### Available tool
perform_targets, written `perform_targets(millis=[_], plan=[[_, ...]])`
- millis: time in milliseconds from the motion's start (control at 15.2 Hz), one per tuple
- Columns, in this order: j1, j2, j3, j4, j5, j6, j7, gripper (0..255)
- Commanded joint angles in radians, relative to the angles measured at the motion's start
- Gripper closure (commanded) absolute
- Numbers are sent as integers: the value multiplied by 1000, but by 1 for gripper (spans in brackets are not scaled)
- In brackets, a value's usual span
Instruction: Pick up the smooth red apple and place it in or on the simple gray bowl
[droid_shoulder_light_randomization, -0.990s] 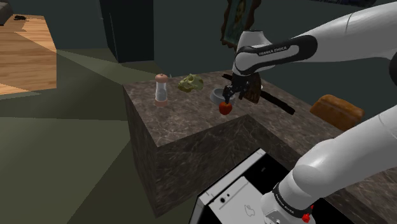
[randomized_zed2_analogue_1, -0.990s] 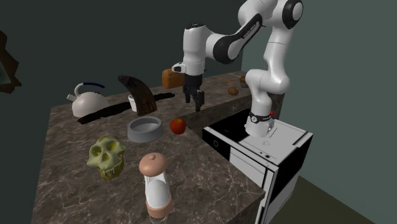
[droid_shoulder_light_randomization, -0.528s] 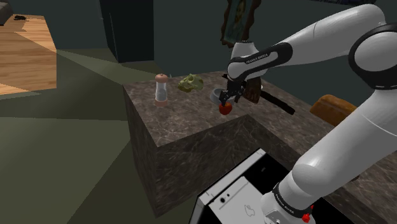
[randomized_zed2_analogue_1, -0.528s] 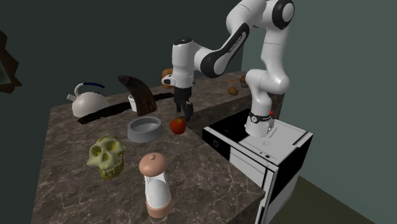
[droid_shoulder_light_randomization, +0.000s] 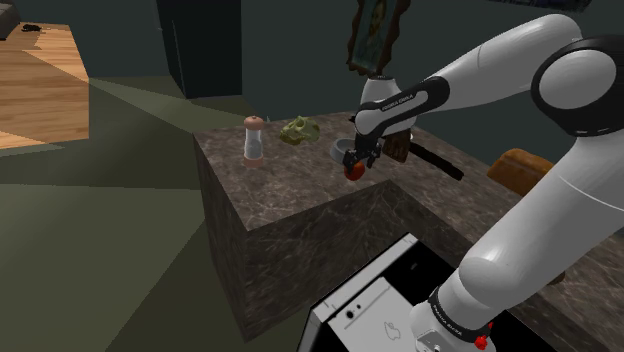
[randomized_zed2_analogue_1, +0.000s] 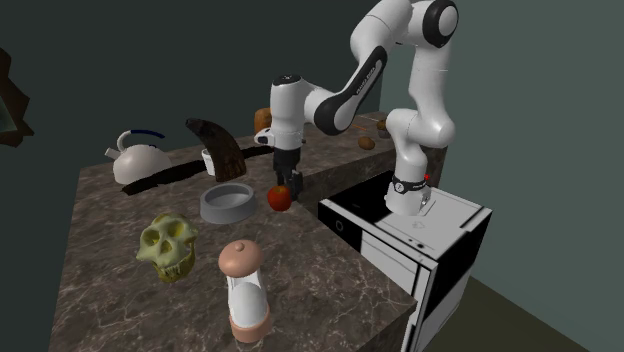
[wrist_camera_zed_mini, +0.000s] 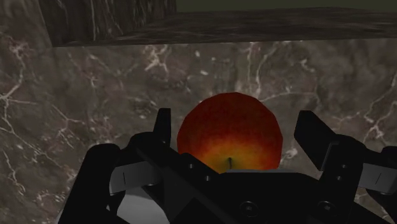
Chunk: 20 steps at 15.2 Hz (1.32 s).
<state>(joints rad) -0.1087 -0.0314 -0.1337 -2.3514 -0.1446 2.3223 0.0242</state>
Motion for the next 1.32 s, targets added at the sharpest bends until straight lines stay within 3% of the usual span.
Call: perform_targets(millis=[0, 264, 330, 924, 1254], plan=[[0, 2, 0, -1, 0, 3, 0, 0], [0, 1, 0, -1, 0, 3, 0, 0], [0, 1, 0, -1, 0, 3, 0, 255], [0, 2, 0, -1, 0, 3, 0, 255], [1, -40, 2, 27, 1, -66, -5, 255]])
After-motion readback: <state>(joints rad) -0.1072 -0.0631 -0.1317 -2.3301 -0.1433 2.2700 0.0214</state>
